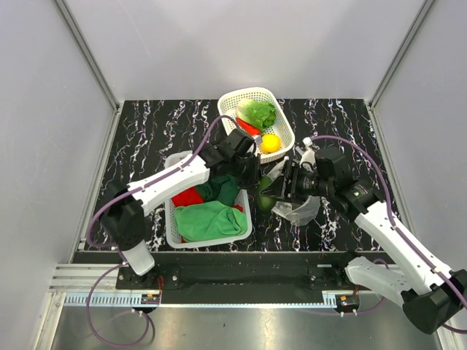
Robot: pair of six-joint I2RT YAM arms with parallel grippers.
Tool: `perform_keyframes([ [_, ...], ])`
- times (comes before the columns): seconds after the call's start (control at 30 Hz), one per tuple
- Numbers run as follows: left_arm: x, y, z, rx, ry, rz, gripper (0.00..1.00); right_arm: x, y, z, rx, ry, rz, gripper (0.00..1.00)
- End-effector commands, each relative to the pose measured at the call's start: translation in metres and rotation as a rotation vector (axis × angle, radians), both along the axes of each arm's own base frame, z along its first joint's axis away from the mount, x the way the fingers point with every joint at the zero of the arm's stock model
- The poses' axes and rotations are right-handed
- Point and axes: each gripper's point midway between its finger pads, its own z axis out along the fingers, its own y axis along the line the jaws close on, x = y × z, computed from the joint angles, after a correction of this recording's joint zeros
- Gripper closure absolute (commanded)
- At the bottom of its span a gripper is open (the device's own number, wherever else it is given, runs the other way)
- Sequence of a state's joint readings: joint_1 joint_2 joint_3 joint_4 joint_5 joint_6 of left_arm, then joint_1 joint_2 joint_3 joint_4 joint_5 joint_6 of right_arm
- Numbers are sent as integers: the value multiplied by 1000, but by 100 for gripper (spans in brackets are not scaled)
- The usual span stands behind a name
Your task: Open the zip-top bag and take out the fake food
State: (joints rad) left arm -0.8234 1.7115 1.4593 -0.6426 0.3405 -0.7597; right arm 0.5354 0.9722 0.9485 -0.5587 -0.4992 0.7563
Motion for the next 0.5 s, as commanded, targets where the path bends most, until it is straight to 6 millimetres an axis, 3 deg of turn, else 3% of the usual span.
perform_keyframes([
  [0.0,-5,5,5,-53,-10,6,100,-6,15,97,231,-343,113,100],
  [0.33,-1,28,1,-43,-9,60,100,35,-8,137,126,-529,-102,100],
  [0.47,-1,34,6,-55,-16,65,100,74,-22,137,-7,-565,-254,100],
])
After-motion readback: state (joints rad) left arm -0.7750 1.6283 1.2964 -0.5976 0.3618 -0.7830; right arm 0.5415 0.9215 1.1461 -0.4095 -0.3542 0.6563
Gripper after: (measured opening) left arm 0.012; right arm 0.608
